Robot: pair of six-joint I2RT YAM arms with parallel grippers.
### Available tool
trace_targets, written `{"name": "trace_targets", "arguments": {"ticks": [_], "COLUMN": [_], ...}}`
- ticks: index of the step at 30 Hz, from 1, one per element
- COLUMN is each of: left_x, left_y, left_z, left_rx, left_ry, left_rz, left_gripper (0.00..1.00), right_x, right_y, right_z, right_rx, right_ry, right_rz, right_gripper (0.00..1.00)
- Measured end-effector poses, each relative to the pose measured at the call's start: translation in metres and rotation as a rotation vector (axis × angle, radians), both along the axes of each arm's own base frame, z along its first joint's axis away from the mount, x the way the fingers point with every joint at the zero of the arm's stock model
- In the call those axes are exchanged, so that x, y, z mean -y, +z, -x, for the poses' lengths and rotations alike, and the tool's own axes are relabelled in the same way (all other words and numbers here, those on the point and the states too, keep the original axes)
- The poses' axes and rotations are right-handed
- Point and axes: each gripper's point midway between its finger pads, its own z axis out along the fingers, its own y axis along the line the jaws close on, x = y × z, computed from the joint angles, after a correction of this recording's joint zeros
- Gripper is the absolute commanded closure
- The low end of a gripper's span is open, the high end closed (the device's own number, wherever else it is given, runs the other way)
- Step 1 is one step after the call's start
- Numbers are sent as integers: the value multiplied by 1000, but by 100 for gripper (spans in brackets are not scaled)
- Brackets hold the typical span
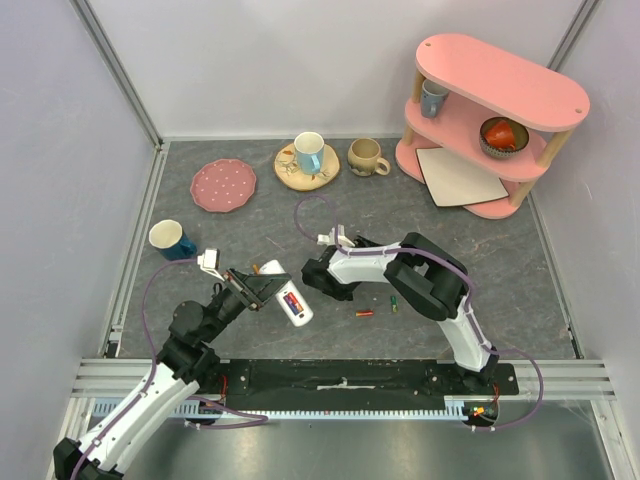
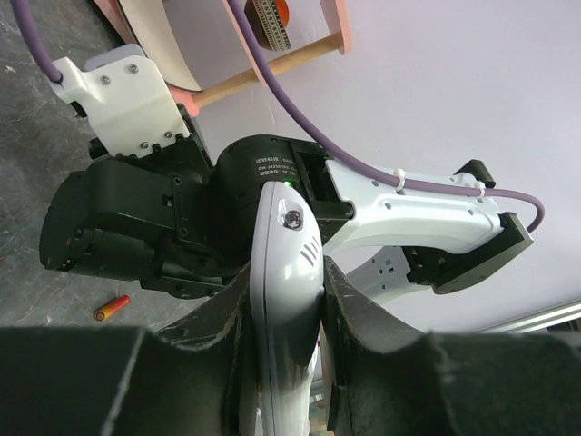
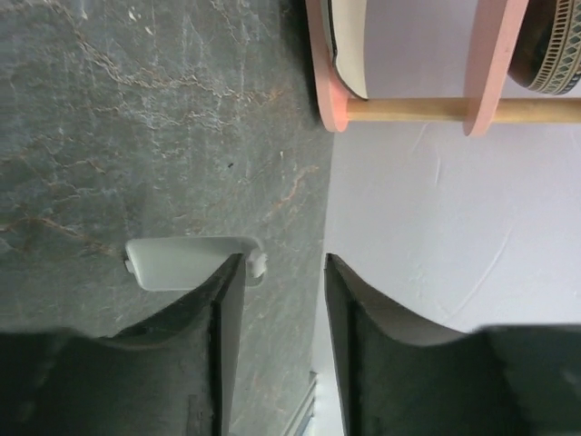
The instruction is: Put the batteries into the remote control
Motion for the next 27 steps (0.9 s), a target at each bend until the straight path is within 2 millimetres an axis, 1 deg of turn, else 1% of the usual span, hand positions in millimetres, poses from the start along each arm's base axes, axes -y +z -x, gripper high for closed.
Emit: {"name": "trace_targets", "arguments": {"ticks": [3, 12, 16, 19, 23, 25, 27], "left_x": [0, -1, -1, -1, -1, -1, -1], "left_y": [1, 2, 2, 2, 2, 2, 2], "left_z": [0, 1, 1, 1, 1, 1, 1], "left_rx": [4, 6, 6, 6, 6, 6, 6], "left_ry": [0, 0, 0, 0, 0, 0, 0], "left_rz": [3, 4, 4, 4, 4, 4, 4], "left_gripper": [98, 98, 98, 98, 98, 98, 98], "right_x": [-4, -11, -15, -13, -1, 1, 4], "right_y": [-3, -28, -31, -25, -10, -9, -13], "right_z": [-1, 5, 5, 1, -10, -13, -10], "right_rx": [-12, -87, -117, -131, -114, -111, -120], "right_ry": [-2, -16, -40, -81, -152, -170, -184], "right_rz": [-39, -127, -243, -399, -704, -903, -1043], "right_gripper": [36, 34, 33, 34, 35, 36, 37]}}
